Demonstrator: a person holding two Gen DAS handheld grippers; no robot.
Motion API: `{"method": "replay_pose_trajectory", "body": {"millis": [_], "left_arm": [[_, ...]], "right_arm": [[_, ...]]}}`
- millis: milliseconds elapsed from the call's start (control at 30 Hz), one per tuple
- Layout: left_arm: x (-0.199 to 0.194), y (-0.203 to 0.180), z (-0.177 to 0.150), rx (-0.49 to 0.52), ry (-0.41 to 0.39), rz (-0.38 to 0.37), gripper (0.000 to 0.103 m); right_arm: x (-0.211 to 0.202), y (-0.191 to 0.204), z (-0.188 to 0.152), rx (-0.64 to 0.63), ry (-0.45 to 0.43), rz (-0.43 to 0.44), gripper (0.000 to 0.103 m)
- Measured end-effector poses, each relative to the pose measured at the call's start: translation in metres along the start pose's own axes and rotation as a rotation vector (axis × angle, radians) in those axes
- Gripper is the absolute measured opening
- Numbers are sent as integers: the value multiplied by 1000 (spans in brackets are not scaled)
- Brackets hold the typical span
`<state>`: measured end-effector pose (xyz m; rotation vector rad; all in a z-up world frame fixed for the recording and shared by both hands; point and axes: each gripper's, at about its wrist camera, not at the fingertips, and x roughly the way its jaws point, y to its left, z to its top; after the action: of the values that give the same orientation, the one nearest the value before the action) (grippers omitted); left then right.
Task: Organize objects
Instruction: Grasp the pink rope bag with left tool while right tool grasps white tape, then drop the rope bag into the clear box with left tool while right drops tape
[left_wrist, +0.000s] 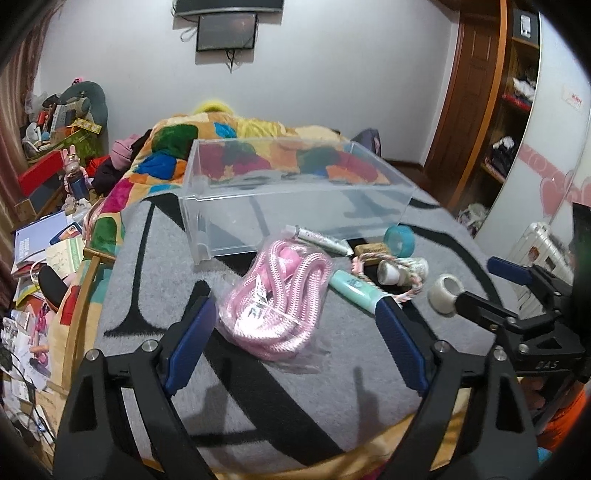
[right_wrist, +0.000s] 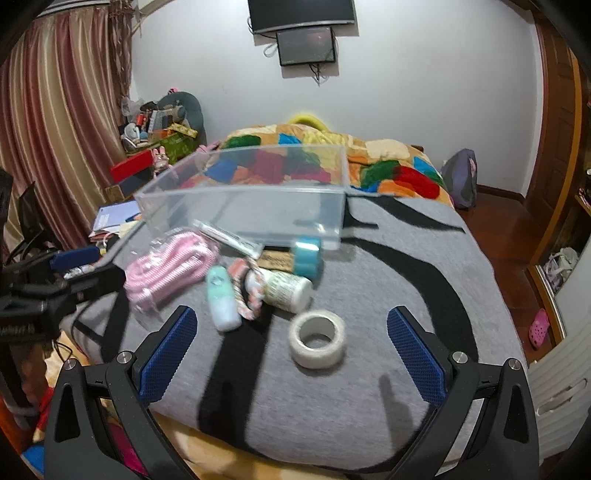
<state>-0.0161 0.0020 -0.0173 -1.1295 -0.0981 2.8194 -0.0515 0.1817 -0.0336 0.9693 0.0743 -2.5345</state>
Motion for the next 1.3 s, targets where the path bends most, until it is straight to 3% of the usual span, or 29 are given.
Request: {"method": "replay_pose_trajectory", "body": {"millis": [200,333,500,567,733,1033,1167,1200,1267,1300], "left_arm": [[41,2,15,90,122,-10,90],[63,5,18,103,190,-28,93],[83,4,17,113,220,-17,94],[90,5,14,99,224,-22,90],[79,7,5,103,169,-11,67],[40,18,-18,15,134,-13,63],[21,31,-12,-51,85,4,61],[17,34,-9,-61,66,-4,41],[7,37,-3,-70,47,-9,21],[7,38,1,-68,48,-23,3]], "right_arm": [[14,-19,-8,24,65,-23,96],[24,-26,-11,46,106,-25,82],[35,-27,-11,52,135,1,64],[39,-24,-11,40,147,7,52],[37,-22,-12,34,136,28,35],[24,-21,-2,46,85,1,35],[15,-19,12,45,43,4,35],[13,-18,16,42,33,4,35],[11,-15,26,33,12,8,35],[10,-14,31,29,0,13,35]]}}
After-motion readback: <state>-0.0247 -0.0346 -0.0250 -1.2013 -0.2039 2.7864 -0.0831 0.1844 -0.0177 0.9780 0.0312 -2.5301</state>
